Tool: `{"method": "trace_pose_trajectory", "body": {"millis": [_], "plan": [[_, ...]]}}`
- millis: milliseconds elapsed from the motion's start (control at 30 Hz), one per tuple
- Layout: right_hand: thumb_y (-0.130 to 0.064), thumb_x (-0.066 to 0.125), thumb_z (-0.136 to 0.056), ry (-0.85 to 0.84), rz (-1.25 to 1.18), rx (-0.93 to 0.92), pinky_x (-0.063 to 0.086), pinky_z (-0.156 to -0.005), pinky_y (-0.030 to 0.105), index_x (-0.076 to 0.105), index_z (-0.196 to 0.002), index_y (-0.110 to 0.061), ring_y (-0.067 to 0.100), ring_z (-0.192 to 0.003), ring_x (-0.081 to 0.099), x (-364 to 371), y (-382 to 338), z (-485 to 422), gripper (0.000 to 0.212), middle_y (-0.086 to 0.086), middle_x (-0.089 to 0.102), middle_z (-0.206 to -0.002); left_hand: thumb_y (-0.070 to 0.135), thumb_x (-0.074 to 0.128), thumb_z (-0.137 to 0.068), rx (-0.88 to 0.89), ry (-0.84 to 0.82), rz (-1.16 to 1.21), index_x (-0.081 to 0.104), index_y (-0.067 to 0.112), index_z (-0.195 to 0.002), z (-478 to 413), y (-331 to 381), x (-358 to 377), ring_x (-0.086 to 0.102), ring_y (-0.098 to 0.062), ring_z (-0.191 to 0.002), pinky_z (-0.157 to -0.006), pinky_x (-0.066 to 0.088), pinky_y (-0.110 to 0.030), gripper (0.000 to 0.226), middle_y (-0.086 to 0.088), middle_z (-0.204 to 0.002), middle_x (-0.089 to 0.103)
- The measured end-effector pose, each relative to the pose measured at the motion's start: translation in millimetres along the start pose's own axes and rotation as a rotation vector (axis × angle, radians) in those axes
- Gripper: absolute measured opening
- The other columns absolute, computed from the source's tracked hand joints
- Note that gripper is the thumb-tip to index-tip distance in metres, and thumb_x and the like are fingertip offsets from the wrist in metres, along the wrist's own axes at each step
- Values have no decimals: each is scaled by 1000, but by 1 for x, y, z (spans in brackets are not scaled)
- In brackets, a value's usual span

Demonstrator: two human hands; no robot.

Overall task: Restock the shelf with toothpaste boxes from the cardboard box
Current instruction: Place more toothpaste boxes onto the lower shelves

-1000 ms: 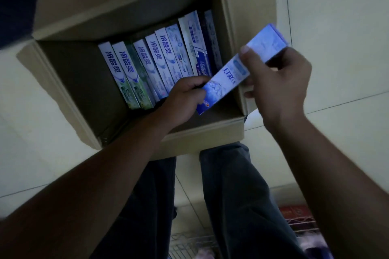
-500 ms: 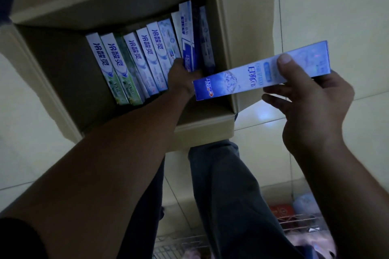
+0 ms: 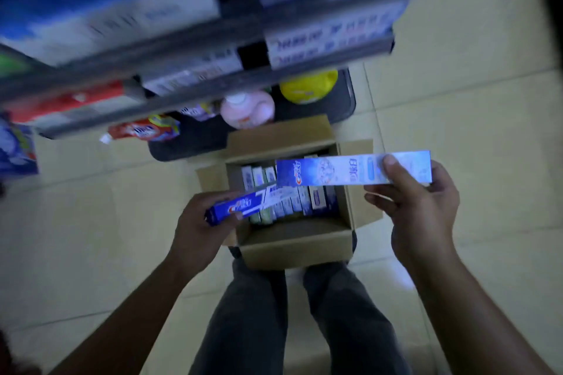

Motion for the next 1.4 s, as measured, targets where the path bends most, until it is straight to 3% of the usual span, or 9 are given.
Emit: {"method": "trace_pose_trajectory", "body": {"millis": [267,467,567,667,767,833,1067,1233,1400], "plan": [[-15,66,-94,-247,-89,-131,61,-64,38,62,-93,-14,30,-66,65,84,-150,124,5,15,66,-82,9,84,-68,105,183,439,72,17,-103,69,146,-171,71,-9,-78,-72,57,-20,38,-3,-91,79],[-13,67,-90,-411,-137,-209,62,-60,35,62,-90,-16,27,-60,68,133,-234,200,6,12,68,-81,23,78,-89,169,250,672,74,33,-105,108,227,-250,75,-14,-78,-64,60,-30,19,-1,-93,78],[-9,64,-93,-470,-150,-255,63,-65,36,60,-97,-12,31,-65,68,152,-262,226,7,14,68,-86,35,70,-82,123,235,827,71,31,-117,117,252,-278,74,-21,-72,-61,61,-41,35,-3,-89,77],[-8,64,-92,-535,-147,-297,64,-72,40,59,-94,-12,36,-76,70,175,-283,251,7,16,69,-90,23,52,-97,145,334,789,73,36,-108,127,277,-312,72,-22,-69,-52,56,-32,27,1,-84,77],[-8,62,-96,-574,-122,-326,63,-78,42,60,-99,-14,36,-86,70,198,-292,271,7,18,70,-99,46,61,-92,138,380,685,77,32,-90,138,297,-339,69,-9,-76,-59,51,-21,21,11,-86,75],[-10,63,-95,-598,-121,-354,64,-74,39,57,-105,-12,31,-81,72,214,-295,284,12,21,69,-103,61,64,-88,86,323,664,79,24,-85,145,301,-351,65,-7,-57,-51,48,-20,40,9,-75,73],[-23,74,-80,-684,-143,-439,62,-74,36,57,-105,-20,29,-80,70,274,-292,331,30,15,56,-108,71,70,-78,134,222,732,80,27,-98,161,301,-398,61,-14,-56,-52,51,-26,49,-4,-81,70],[-22,75,-81,-775,-174,-454,61,-75,32,67,-99,-35,25,-93,75,319,-289,359,23,-5,75,-99,71,62,-71,175,250,792,80,29,-102,164,294,-436,59,-20,-55,-52,49,-28,55,-4,-69,63],[-16,75,-90,-638,-24,-529,57,-63,22,70,-110,-20,12,-80,72,346,-285,357,21,10,72,-107,68,60,-74,190,289,814,80,29,-104,156,279,-469,61,-21,-59,-60,50,-32,53,1,-87,76]]}}
Point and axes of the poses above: each hand's wrist, its own z-axis away from the middle knuckle, its own x-axis out of the palm, y = z × x, the point moved 7 cm from there along -z, towards the middle knuckle
